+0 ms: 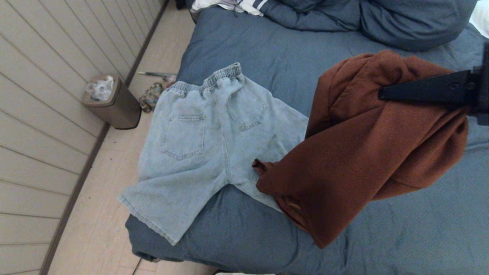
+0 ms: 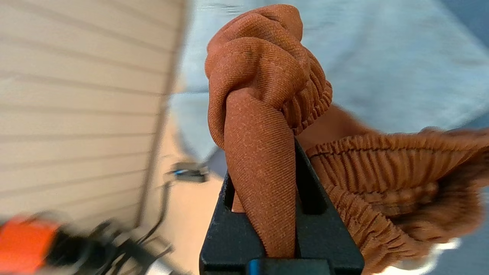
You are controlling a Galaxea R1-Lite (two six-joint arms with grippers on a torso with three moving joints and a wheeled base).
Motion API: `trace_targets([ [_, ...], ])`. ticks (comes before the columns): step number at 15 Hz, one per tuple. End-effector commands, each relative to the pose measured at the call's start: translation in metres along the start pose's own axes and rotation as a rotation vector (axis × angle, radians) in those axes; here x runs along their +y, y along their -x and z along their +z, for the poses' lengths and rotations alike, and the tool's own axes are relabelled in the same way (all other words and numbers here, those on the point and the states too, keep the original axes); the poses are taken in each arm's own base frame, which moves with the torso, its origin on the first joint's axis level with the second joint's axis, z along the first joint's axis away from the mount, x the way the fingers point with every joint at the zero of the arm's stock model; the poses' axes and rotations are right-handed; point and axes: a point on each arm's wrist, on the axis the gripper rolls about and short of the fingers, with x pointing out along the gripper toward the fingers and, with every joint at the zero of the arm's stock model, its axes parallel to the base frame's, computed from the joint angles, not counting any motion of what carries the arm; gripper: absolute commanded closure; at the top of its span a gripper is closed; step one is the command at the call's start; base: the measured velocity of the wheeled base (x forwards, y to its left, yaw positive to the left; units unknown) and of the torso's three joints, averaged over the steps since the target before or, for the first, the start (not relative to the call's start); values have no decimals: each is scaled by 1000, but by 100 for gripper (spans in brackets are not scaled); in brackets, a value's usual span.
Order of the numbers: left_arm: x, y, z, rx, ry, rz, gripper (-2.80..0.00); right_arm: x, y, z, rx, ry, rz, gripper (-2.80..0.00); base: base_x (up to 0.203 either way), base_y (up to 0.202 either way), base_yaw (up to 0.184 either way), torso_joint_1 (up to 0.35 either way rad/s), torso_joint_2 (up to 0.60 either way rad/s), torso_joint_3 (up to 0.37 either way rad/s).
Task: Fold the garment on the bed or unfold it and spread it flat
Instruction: Unford the brown shorts
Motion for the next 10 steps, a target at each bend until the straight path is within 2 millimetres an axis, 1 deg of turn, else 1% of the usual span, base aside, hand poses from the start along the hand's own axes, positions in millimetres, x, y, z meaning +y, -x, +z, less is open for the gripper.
trace_targets([
  [1,-10,-38,-27,79,-15,24,0,-19,-31,3,29,-9,-111,0,0,0,0,0,0,0],
  [3,-12,-52,-39,89,1,31,0,-34,-35,15,-34,-1,-180,0,0,0,0,0,0,0],
  [4,-12,-53,-41,88,2,31,0,-35,-28,22,-78,8,-191,0,0,0,0,0,0,0],
  [7,-11,-55,-46,104,2,36,0,-29,11,38,-185,58,-209,0,0,0,0,0,0,0],
  [10,-11,-55,-48,111,17,40,0,-17,50,47,-168,69,-224,0,0,0,0,0,0,0],
])
